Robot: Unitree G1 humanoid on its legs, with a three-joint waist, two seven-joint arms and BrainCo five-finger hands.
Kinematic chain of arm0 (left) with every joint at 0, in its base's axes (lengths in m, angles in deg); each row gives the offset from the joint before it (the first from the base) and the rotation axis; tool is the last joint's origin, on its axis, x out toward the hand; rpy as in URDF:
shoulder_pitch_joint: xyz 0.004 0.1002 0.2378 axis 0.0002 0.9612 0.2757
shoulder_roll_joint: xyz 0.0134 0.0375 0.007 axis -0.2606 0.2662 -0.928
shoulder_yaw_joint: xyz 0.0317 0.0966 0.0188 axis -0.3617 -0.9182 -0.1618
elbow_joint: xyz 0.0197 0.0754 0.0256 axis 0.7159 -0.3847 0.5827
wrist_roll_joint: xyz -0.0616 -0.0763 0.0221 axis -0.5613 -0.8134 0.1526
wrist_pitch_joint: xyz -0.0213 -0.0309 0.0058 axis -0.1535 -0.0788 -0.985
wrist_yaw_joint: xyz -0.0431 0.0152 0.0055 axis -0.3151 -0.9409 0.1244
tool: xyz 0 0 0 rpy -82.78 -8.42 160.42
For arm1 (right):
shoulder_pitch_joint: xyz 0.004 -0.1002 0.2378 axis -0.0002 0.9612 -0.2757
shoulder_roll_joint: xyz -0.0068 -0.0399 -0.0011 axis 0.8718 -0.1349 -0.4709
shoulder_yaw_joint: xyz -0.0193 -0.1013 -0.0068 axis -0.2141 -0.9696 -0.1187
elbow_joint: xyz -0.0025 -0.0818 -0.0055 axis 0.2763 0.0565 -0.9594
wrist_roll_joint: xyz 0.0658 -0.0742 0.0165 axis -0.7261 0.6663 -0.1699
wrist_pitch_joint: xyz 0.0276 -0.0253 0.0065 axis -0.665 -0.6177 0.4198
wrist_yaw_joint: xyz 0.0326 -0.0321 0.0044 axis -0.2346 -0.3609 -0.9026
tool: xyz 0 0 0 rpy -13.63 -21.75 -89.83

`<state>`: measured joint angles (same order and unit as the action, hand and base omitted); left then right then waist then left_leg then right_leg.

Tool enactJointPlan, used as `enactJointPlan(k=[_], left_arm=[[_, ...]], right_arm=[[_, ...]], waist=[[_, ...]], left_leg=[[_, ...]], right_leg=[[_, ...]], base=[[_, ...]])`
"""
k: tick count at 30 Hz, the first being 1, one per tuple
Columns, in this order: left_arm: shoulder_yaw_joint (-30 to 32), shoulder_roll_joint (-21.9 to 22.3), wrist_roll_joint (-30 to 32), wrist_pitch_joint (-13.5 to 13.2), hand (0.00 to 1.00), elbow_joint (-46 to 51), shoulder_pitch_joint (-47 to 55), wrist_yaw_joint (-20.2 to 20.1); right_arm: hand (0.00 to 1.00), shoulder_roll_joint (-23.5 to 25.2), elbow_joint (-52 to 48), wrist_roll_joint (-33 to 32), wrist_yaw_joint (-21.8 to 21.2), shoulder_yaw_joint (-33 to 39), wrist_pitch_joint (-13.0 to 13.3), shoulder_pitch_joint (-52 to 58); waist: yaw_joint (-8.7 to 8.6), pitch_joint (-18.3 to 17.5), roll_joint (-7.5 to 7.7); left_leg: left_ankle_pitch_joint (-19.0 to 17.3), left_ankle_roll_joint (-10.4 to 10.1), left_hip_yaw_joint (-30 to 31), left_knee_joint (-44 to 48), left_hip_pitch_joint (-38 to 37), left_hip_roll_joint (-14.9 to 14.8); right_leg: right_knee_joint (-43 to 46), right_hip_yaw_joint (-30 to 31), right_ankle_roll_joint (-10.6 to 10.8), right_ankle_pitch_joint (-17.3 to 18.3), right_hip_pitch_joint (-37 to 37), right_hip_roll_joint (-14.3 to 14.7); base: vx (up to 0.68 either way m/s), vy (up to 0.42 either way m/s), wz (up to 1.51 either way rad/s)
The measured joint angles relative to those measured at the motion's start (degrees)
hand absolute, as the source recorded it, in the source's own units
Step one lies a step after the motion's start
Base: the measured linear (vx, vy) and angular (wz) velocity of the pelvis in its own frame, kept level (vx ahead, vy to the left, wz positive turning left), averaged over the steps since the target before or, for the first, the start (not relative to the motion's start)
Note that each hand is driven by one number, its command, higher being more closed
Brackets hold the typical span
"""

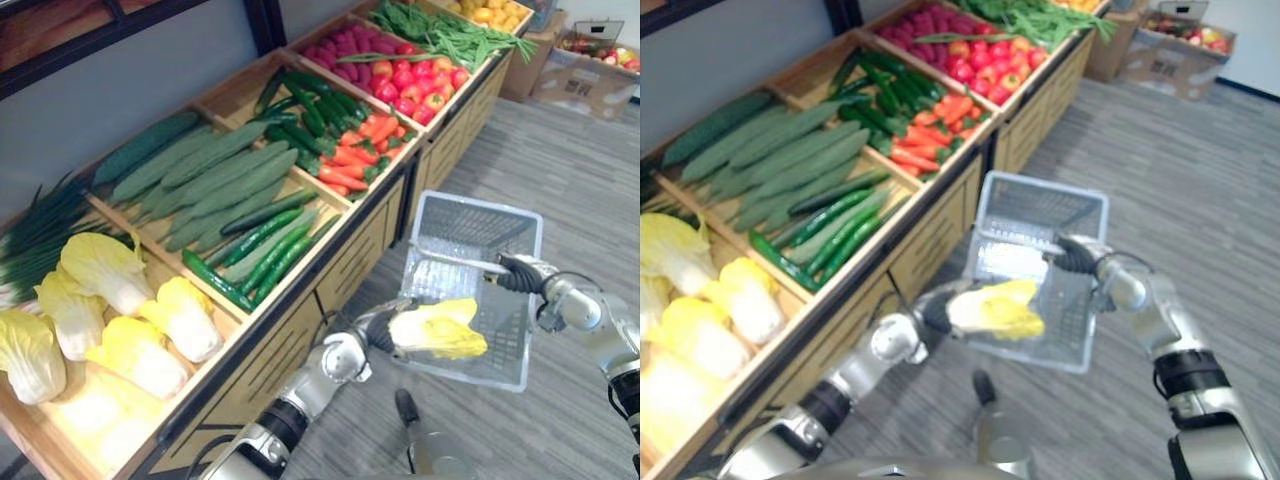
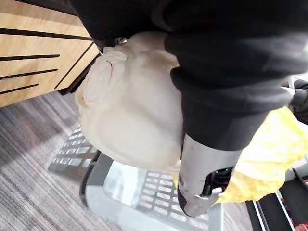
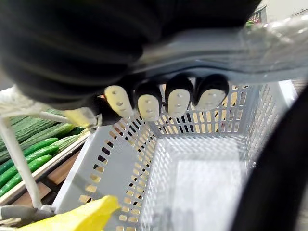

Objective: Pick vegetable in the basket

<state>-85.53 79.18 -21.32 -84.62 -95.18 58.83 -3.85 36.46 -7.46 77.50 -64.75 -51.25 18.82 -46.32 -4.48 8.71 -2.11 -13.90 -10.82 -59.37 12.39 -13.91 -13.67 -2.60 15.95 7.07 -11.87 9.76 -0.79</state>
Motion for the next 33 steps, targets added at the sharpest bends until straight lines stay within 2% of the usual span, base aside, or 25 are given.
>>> enactJointPlan(k=[6, 15, 16, 21, 25, 28, 29, 33], left_arm=[[-1.1, -0.1, -4.6, 0.1, 0.00, 2.5, 0.1, 0.1], [-4.4, 0.0, -5.5, 1.6, 0.00, 3.6, 0.0, 1.0], [-5.5, 0.1, -7.1, 1.5, 0.00, 5.0, -0.1, 0.9], [-9.1, 3.6, -9.6, 0.9, 0.00, 7.4, -1.1, 0.8], [-10.0, 3.4, -12.0, 0.9, 0.00, 9.9, -1.1, 0.0], [-12.3, 1.0, -14.6, 0.8, 0.00, 16.7, -1.1, -1.9], [-13.5, -0.4, -17.4, 0.7, 0.00, 19.7, -1.0, -2.8], [-15.7, -4.5, -25.7, -0.5, 0.00, 28.8, 1.2, -5.2]], right_arm=[[1.00, 0.0, -0.2, 0.0, 0.0, 1.1, -0.2, 1.9], [1.00, 0.9, -0.2, 0.0, -0.1, 1.5, -1.7, 3.5], [1.00, 1.3, -0.3, 0.0, 0.0, 1.6, -1.7, 3.8], [1.00, 4.2, -0.9, 0.0, 0.0, 1.9, -1.6, 4.4], [1.00, 4.5, -1.8, -1.1, 0.0, 3.8, -1.4, 6.7], [1.00, 5.2, -1.5, -1.1, 0.1, 7.7, -1.6, 8.5], [1.00, 6.2, -0.9, -1.1, 0.4, 9.6, -1.8, 9.3], [1.00, 9.7, 3.1, -1.1, 3.0, 14.8, -2.8, 11.6]], waist=[[-0.06, -0.1, -0.18], [-0.03, -0.1, -0.18], [-0.16, -0.1, -0.18], [0.11, -0.1, -0.18], [0.06, -0.2, -0.19], [0.82, -0.2, -0.18], [1.55, -0.3, -0.13], [2.03, -2.1, 0.03]], left_leg=[[-0.5, 0.3, 0.4, 1.2, 0.7, -0.5], [-1.1, 0.6, 1.1, 2.7, 1.1, -1.2], [-1.2, 0.6, 1.6, 3.0, 1.6, -1.4], [-1.6, 0.7, 2.0, 4.0, 1.9, -1.9], [-1.6, 0.7, 3.6, 4.1, 3.0, -2.1], [-1.8, 1.1, 5.2, 5.1, 3.9, -2.6], [-1.9, 1.2, 5.7, 5.4, 3.9, -2.9], [-1.9, 1.4, 9.0, 5.6, 5.7, -3.2]], right_leg=[[0.1, -0.3, 0.0, 0.0, 0.0, -0.2], [0.6, -0.7, 0.0, 0.0, 0.0, -0.3], [0.6, -1.1, 0.0, 0.0, 0.0, -0.4], [0.6, -1.5, 0.0, 0.0, 0.0, -0.4], [0.6, -3.3, 0.0, 0.1, 0.0, -1.0], [0.6, -5.1, 0.1, 0.1, -0.1, -1.5], [0.6, -5.8, 0.0, 0.1, -0.7, -1.5], [0.7, -9.6, 0.0, 0.5, -1.5, -2.6]], base=[[-0.06, -0.045, 0.04], [-0.05, -0.037, 0.03], [-0.05, -0.039, 0.12], [-0.05, -0.034, 0.04], [-0.03, -0.025, 0.19], [-0.01, -0.012, 0.30], [-0.01, -0.012, 0.22], [-0.03, -0.017, 0.46]])
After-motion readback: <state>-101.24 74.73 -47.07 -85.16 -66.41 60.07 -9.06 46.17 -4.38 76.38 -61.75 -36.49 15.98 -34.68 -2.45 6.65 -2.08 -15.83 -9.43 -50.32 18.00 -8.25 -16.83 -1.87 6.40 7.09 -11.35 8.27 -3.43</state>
